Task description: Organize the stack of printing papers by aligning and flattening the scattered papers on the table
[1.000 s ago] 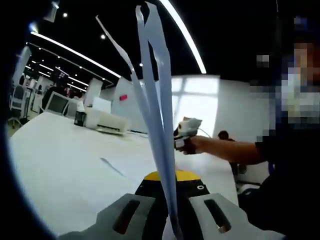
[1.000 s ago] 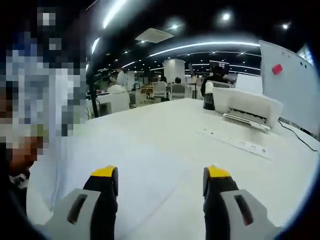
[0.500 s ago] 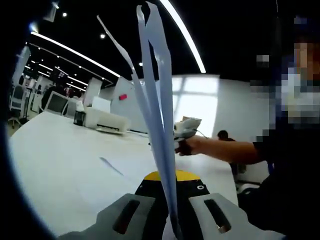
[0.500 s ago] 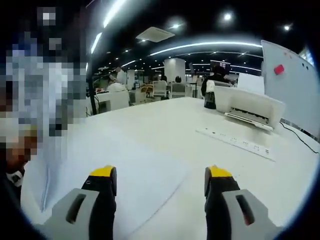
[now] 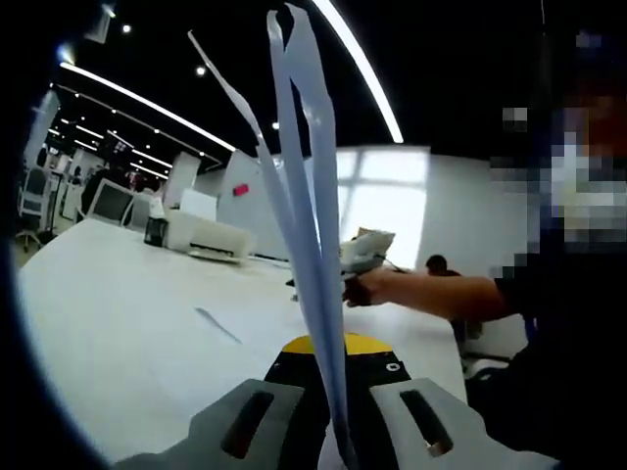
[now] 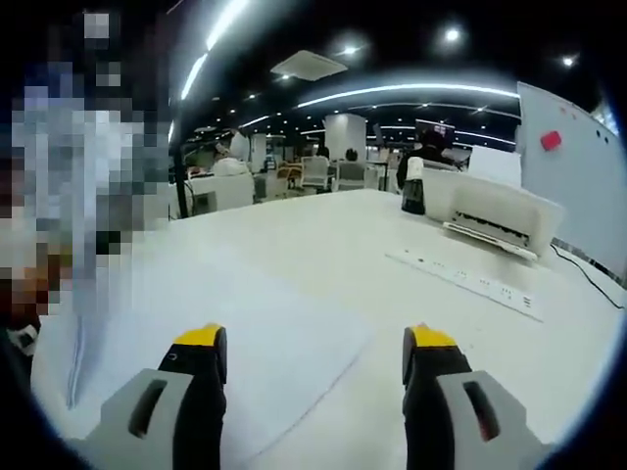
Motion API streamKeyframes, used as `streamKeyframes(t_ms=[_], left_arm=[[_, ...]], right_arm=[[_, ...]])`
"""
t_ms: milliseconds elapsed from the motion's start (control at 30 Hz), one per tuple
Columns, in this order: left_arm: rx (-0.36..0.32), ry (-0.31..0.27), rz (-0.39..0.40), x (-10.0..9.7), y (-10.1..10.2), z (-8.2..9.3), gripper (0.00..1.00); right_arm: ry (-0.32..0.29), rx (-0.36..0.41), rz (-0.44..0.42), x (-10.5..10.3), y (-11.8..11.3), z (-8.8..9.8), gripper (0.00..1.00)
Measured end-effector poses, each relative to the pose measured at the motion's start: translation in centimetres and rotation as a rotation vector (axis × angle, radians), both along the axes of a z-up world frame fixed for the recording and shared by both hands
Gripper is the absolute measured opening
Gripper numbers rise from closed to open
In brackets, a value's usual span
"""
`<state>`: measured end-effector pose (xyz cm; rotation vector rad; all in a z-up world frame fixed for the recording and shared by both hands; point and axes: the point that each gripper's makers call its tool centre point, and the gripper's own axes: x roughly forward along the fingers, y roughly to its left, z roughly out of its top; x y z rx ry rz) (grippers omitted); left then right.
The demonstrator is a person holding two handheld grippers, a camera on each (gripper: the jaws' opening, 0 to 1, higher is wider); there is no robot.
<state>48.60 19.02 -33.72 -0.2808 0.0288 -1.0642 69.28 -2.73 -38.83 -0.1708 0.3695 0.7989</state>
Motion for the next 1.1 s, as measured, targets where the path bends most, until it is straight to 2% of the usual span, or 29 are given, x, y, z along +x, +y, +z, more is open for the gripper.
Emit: streamKeyframes(t_ms=[400, 767, 900, 967, 1100], left_arm=[[-0.001, 0.001, -0.003, 0.0, 0.1, 0.0, 0.06], [-0.002, 0.003, -0.008, 0.1, 0.2, 0.0, 0.06], [-0.001, 0.003, -0.008, 0.2, 0.3, 0.0, 0.06], [0.002, 0.002, -0.009, 0.2, 0.2, -0.1, 0.06], [0.007, 0.002, -0.010, 0.2, 0.2, -0.1, 0.06]], right_arm=[[0.032, -0.013, 0.019, 1.5, 1.0, -2.2, 0.67], [0.044, -0.010, 0.022, 2.9, 2.0, -3.4, 0.65], [0.038, -0.017, 0.024, 2.5, 2.0, -3.8, 0.64], [0.013, 0.011, 0.027, 2.0, 2.1, -3.7, 0.64], [0.002, 0.027, 0.023, 1.7, 2.2, -3.7, 0.62]])
